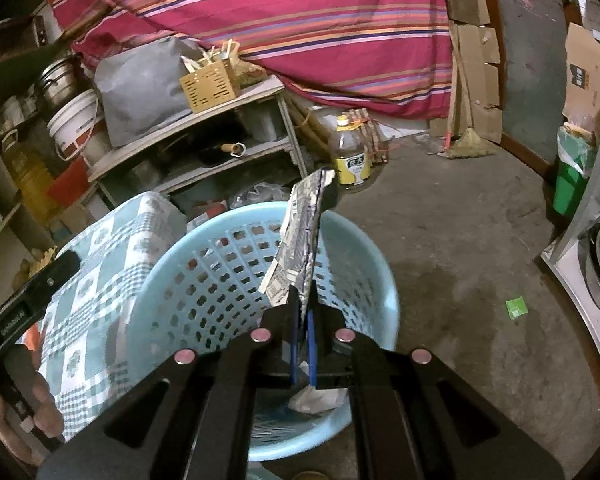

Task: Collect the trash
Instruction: 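Carry both items over the blue basket and open the left tool to drop the sleeve, then open the right tool to drop the foil wrapper into the basket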

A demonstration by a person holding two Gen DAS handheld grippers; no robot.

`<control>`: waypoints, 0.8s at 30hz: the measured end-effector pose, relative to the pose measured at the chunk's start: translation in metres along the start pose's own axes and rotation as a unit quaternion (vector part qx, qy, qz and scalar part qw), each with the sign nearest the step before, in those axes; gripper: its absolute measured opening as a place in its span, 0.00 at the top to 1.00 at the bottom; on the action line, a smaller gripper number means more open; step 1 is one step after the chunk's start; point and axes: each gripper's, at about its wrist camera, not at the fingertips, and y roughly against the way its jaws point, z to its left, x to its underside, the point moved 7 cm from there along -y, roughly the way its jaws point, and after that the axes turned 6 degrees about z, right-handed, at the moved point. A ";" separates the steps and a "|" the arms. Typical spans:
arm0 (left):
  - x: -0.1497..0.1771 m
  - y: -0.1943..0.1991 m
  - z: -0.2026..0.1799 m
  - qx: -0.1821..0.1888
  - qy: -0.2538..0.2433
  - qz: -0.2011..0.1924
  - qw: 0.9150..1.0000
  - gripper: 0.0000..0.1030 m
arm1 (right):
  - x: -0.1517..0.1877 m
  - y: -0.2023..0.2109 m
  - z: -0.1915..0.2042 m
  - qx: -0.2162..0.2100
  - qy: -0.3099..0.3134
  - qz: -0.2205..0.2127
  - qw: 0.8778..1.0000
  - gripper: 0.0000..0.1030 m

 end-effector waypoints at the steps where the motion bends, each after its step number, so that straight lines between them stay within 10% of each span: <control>1: 0.001 0.003 0.010 -0.006 0.007 0.001 1.000 0.08 | 0.001 -0.001 0.004 -0.003 0.002 0.001 1.000 0.97; 8: 0.010 0.036 0.081 -0.065 0.033 -0.004 0.997 0.07 | 0.007 -0.014 0.020 0.006 0.010 0.024 1.000 0.94; 12: 0.013 0.058 0.124 -0.097 0.044 -0.011 0.994 0.06 | 0.010 -0.022 0.024 0.037 0.004 0.026 0.999 0.22; 24: 0.035 0.105 0.233 -0.167 0.087 -0.012 0.982 0.06 | 0.014 -0.020 0.096 0.053 0.057 0.007 0.997 0.20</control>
